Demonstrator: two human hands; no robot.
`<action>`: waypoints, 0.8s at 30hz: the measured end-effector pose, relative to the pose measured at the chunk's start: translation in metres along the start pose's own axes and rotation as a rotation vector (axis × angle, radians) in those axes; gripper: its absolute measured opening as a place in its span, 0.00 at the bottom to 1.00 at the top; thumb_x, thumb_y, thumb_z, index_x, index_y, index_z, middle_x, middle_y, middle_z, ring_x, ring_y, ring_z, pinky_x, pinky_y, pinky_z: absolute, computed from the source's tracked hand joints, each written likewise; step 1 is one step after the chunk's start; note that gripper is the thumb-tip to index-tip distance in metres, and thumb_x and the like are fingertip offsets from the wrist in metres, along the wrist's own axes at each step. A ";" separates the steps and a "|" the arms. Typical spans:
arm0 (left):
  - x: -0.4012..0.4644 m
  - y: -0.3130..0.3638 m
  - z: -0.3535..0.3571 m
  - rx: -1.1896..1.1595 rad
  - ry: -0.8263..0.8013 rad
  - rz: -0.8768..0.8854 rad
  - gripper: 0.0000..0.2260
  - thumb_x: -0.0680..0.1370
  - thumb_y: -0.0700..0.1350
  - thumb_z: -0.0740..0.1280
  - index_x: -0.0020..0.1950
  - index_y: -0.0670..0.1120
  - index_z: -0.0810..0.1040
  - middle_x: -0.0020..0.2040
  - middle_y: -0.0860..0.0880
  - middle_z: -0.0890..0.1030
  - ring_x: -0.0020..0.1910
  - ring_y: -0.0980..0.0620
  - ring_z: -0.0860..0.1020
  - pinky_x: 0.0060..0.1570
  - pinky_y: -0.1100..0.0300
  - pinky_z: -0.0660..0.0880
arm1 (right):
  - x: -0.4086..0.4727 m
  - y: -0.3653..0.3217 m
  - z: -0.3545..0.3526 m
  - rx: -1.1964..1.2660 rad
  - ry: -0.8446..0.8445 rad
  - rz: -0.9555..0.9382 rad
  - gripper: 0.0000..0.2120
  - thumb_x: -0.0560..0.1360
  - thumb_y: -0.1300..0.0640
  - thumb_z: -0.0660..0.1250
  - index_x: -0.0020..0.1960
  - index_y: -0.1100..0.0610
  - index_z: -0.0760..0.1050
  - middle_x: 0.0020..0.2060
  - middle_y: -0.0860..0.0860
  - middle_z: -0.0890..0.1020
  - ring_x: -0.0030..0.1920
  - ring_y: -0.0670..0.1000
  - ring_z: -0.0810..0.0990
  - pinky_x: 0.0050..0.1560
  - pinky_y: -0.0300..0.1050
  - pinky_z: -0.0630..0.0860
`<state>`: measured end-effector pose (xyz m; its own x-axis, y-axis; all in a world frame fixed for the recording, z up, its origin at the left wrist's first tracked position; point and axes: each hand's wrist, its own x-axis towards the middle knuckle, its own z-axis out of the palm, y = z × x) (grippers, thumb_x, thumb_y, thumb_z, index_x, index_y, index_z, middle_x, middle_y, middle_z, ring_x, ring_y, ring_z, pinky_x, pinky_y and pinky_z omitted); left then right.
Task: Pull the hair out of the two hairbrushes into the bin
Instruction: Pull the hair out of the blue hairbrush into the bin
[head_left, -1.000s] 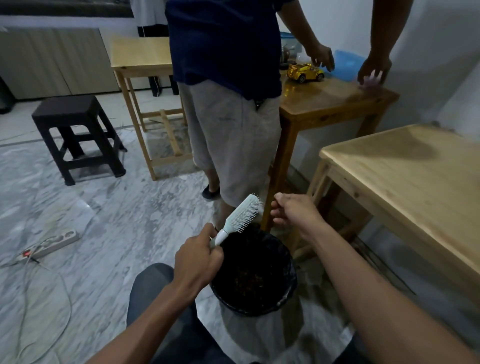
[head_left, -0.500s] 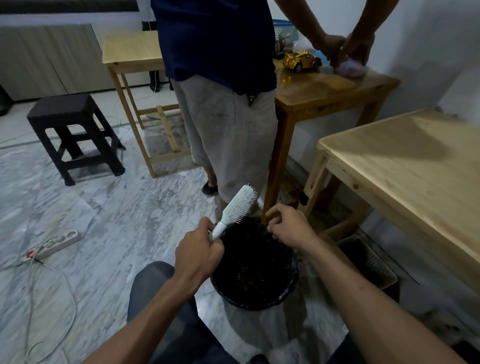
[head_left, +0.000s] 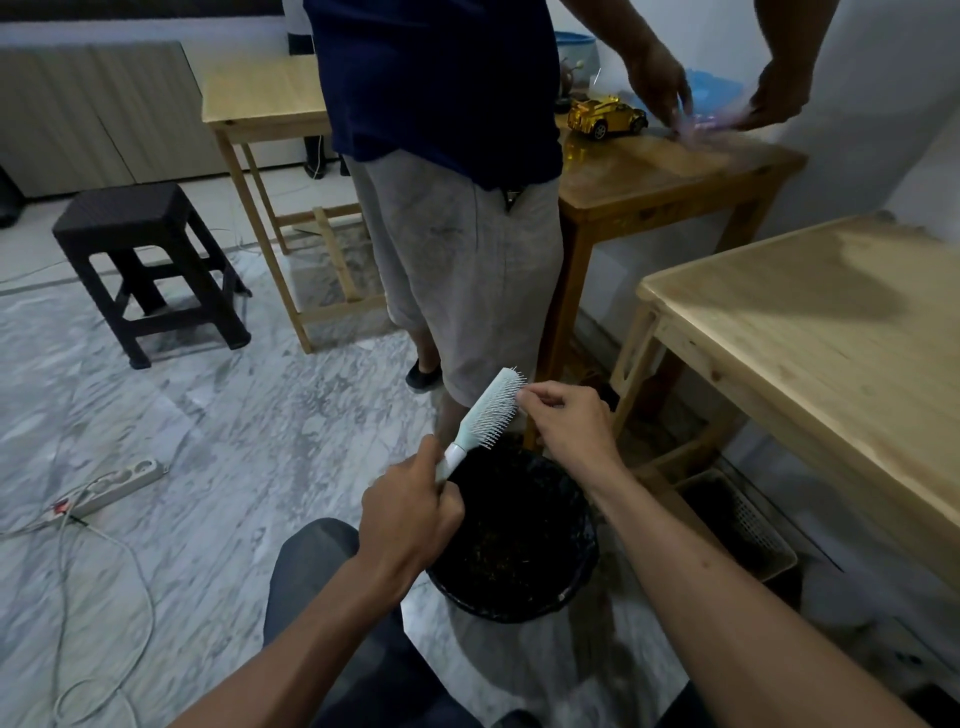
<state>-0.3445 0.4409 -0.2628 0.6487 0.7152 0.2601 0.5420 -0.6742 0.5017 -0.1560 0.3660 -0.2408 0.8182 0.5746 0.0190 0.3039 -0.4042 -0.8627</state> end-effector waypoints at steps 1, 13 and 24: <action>0.000 0.001 -0.001 0.016 0.008 0.023 0.08 0.70 0.46 0.59 0.47 0.45 0.70 0.27 0.54 0.66 0.25 0.49 0.64 0.27 0.60 0.55 | 0.001 -0.002 0.000 0.036 0.001 0.020 0.12 0.76 0.46 0.73 0.55 0.50 0.88 0.47 0.45 0.89 0.48 0.44 0.85 0.50 0.37 0.78; 0.003 0.002 -0.004 0.013 -0.061 -0.008 0.08 0.72 0.40 0.64 0.42 0.47 0.64 0.26 0.52 0.67 0.24 0.52 0.63 0.27 0.59 0.55 | -0.002 0.000 0.019 -0.228 0.189 -0.187 0.07 0.76 0.52 0.73 0.47 0.53 0.87 0.48 0.46 0.82 0.46 0.47 0.80 0.46 0.46 0.77; 0.013 -0.009 -0.004 -0.197 -0.127 -0.344 0.04 0.69 0.43 0.62 0.40 0.51 0.73 0.32 0.49 0.82 0.34 0.45 0.78 0.32 0.55 0.69 | -0.003 -0.006 0.009 0.371 0.093 0.176 0.06 0.79 0.56 0.71 0.45 0.55 0.85 0.34 0.49 0.84 0.34 0.44 0.82 0.42 0.42 0.84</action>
<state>-0.3430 0.4571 -0.2610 0.5154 0.8556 -0.0481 0.6338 -0.3428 0.6934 -0.1648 0.3736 -0.2401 0.8875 0.4464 -0.1141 -0.0269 -0.1971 -0.9800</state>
